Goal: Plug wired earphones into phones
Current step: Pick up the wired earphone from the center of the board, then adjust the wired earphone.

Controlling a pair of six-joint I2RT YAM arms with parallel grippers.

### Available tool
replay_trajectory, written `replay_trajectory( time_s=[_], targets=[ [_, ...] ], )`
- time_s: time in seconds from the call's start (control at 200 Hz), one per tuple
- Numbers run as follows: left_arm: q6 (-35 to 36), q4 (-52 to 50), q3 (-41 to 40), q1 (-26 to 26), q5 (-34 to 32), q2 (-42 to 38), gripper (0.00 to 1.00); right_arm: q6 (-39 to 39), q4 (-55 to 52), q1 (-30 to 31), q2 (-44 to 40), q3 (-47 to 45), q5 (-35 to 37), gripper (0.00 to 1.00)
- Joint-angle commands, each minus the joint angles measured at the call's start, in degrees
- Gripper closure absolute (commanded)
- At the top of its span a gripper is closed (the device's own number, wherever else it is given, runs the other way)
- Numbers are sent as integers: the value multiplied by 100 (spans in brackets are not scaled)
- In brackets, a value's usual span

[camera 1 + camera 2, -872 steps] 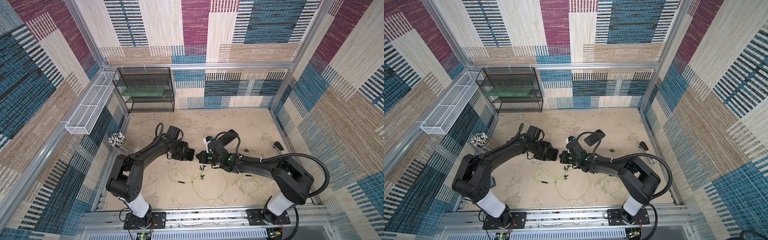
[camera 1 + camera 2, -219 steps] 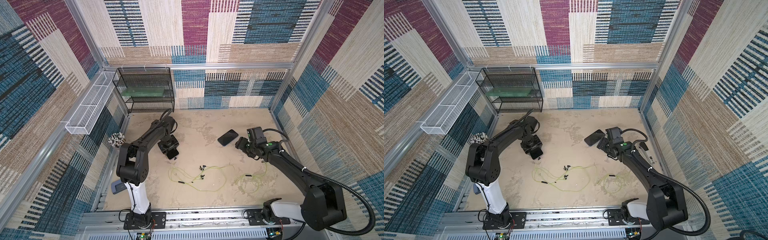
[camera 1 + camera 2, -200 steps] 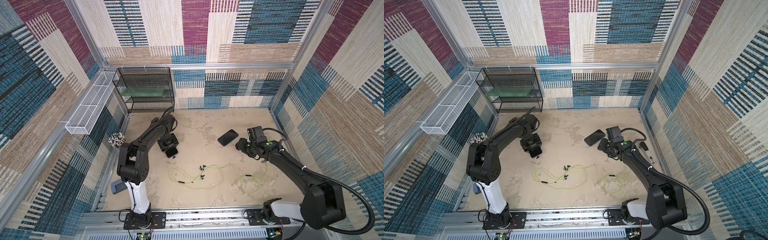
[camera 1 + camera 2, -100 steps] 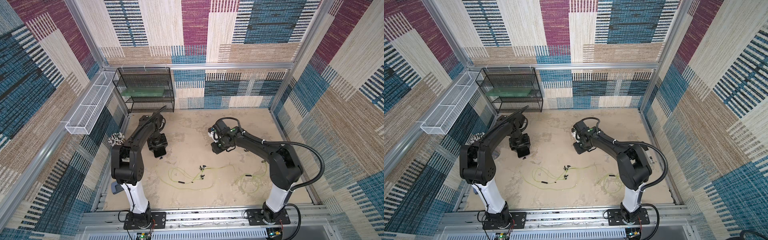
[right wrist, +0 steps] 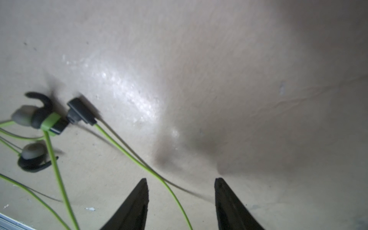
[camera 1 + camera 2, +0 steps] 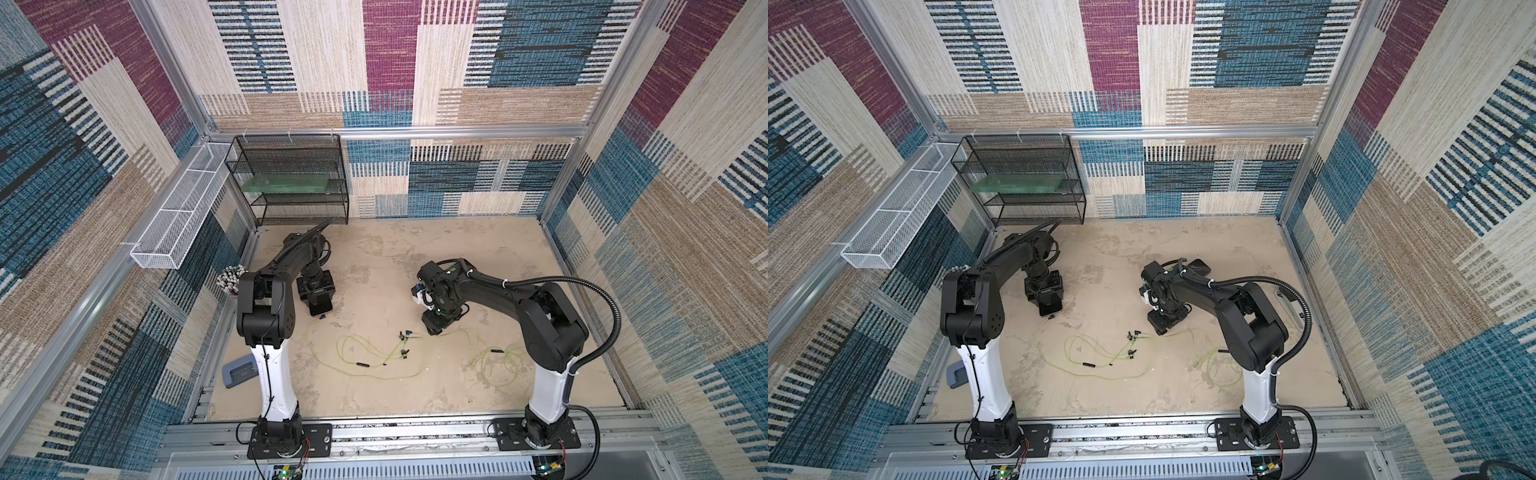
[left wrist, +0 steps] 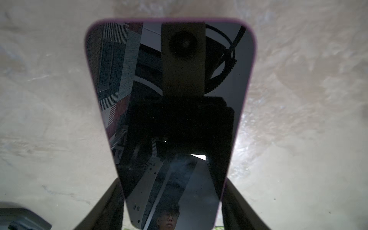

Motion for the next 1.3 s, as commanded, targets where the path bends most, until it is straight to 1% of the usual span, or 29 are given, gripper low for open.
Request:
replay_trajectory(
  time_s=[0.0,0.175,0.22,0.26,0.331,0.426,0.521,0.561,0.591,0.666,0.766,0.846,0.886,0.926,0.977,1.022,1.057,1.102,1.127,1.172,1.227,1.297],
  targets=[
    [250,72,25,-1,242,62,70,250,-186,10,-162,-226,-157,41],
    [327,197,-95,-2,453,41,41,485,-282,-21,-99,-257,-351,40],
    [327,234,-100,-2,519,28,34,518,-320,-29,-43,-216,-374,41],
    [339,268,-98,-2,573,4,28,529,-352,-32,17,-181,-360,44],
    [344,291,-76,-1,655,-23,25,547,-409,-49,96,-112,-327,53],
    [352,291,16,-1,808,-81,19,598,-428,-118,103,-78,-326,71],
    [363,283,92,-1,974,-240,4,693,-427,-169,42,-64,-266,87],
    [384,277,124,-1,1037,-331,1,764,-424,-230,-8,-23,-319,93],
    [431,273,156,-1,1094,-414,0,821,-390,-289,-63,13,-396,94],
    [589,273,277,-1,1236,-663,1,1027,-221,-491,-270,116,-642,100],
    [735,208,557,-1,1368,-1079,1,1437,124,-847,-611,188,-1204,100],
    [653,393,675,-6,1719,-1434,0,1761,421,-1038,-873,179,-1649,100],
    [490,743,532,-1,2166,-1628,1,1895,577,-1110,-977,157,-1917,100],
    [142,1399,173,-6,2802,-1834,2,2002,709,-1172,-1072,127,-2174,100],
    [-718,2770,-470,-61,3756,-2075,3,2127,882,-1228,-1180,73,-2486,100],
    [-1487,4115,-1170,-170,4189,-2217,3,2279,1061,-1271,-1270,10,-2743,100],
    [-1964,5000,-1617,-292,4297,-2267,2,2413,1235,-1291,-1352,-75,-2945,100],
    [-2361,5797,-2000,-475,4302,-2242,1,2617,1562,-1292,-1474,-209,-3203,100],
    [-2519,6119,-2156,-574,4262,-2202,0,2757,1778,-1283,-1560,-310,-3374,100],
    [-2836,6742,-2411,-753,4205,-2101,1,3053,2246,-1279,-1713,-512,-3680,100],
    [-3407,7637,-2712,-920,4237,-1926,1,3447,2867,-1260,-1871,-785,-3978,100],
    [-4136,8828,-2990,-1108,4297,-1676,1,3828,3469,-1233,-1987,-1039,-4189,100]
  ],
)
